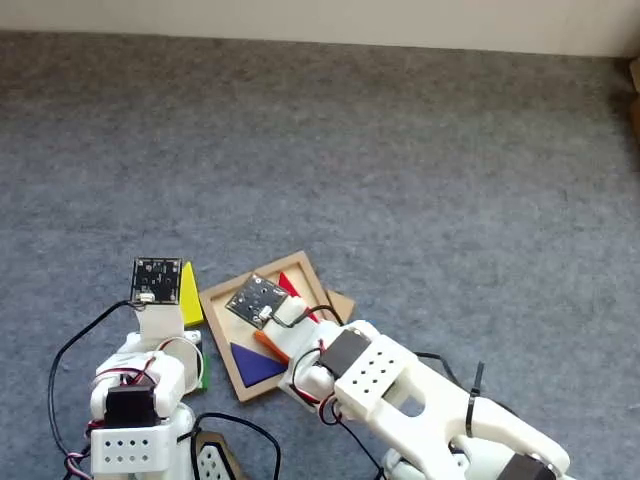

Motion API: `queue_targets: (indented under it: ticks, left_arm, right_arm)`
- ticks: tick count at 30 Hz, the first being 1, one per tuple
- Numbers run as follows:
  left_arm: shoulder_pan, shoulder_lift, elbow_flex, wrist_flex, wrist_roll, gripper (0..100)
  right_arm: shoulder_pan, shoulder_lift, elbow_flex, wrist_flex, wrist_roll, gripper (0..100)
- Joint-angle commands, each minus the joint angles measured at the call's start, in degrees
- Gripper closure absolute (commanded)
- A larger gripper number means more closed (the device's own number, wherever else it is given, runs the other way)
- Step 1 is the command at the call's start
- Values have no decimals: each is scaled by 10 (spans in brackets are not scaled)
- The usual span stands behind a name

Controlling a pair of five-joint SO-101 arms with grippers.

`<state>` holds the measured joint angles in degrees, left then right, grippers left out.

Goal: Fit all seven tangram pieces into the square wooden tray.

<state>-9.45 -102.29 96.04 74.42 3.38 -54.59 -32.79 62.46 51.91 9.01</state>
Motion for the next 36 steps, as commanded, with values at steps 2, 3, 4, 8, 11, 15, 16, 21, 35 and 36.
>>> queue_targets:
  ticks: [2,3,4,8,11,15,16,21,35,36]
  left_arm:
    - [-7,-4,12,4,-5,993]
    - [-7,-4,12,4,-5,993]
    - [-7,-4,12,4,-5,993]
    - [-7,-4,12,4,-5,993]
    - [-7,-4,12,4,-5,993]
    - [-7,-4,12,4,-5,993]
    - [-7,-4,12,4,-5,993]
    - [-7,-4,12,4,-5,993]
    - [-7,-4,12,4,-5,993]
    - [-7,-4,12,4,-5,993]
  right_arm:
    - [11,1,-33,-1,38,969]
    - [11,1,-33,-1,42,971]
    - [11,1,-33,-1,43,971]
    - [35,1,-33,-1,69,972]
    - [60,1,-34,-15,101,972]
    - [73,1,-29,-44,131,972]
    - [73,1,-29,-46,136,972]
    - [73,1,-29,-46,139,972]
    - [73,1,-29,-46,175,972]
    - [73,1,-29,-46,178,972]
